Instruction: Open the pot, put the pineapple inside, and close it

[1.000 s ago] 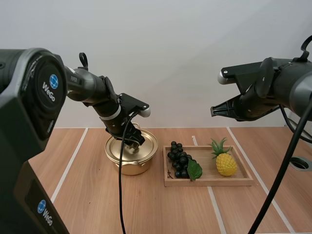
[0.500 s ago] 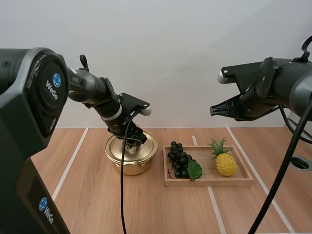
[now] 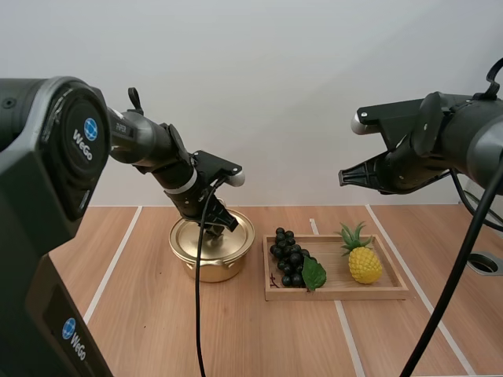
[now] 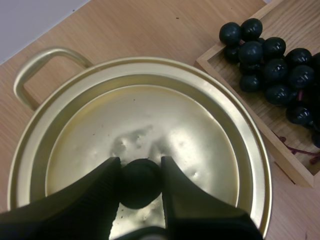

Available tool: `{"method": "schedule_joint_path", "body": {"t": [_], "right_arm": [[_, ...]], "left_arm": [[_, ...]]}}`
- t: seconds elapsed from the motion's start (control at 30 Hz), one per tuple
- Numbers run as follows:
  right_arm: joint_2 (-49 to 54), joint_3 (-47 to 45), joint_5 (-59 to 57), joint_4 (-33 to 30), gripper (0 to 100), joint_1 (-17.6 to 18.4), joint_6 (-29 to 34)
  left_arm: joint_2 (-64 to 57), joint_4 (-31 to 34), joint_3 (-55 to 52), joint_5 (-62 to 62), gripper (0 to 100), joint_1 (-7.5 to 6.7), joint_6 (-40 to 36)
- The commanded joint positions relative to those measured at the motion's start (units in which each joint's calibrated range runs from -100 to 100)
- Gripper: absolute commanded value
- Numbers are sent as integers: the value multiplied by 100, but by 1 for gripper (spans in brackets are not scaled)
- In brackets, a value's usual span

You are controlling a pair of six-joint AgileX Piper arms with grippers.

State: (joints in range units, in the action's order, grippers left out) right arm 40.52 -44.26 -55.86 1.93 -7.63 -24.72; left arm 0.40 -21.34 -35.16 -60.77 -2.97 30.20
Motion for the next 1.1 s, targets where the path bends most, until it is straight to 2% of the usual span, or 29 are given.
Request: {"method": "schedule_joint_path", "body": {"t": [0.0, 0.17, 0.57, 0.7, 0.83, 0.93, 0.97, 1.0, 1.07], "right_arm": [[30, 11, 242, 126, 0, -22, -29], [-57, 11, 365, 261, 0, -22, -30], [-1340, 11, 365, 341, 0, -6, -30], [-1617, 65, 208, 341, 0, 3, -84], [-1812, 171, -167, 355, 0, 38, -291], [-1846, 188, -283, 380, 0, 38, -321], [-1846, 188, -301, 379, 4, 38, -331], [-1846, 188, -316, 379, 14, 38, -331], [-1846, 188, -373, 379, 47, 38, -331]], "left_arm": [[-122, 36, 67, -124, 0, -20, 22], [-804, 1, 573, -372, 0, -20, -63], [-3482, -913, 2569, -277, 0, -20, -63], [-3920, -923, 3211, -821, 0, 90, -53], [-4165, -782, 3747, -820, 0, 240, -19], [-4295, -599, 4192, -820, 0, 271, -19], [-4358, -599, 4308, -820, 0, 271, -19], [-4406, -599, 4412, -820, 0, 271, -19], [-4498, -599, 4538, -884, 0, 271, -19]]}}
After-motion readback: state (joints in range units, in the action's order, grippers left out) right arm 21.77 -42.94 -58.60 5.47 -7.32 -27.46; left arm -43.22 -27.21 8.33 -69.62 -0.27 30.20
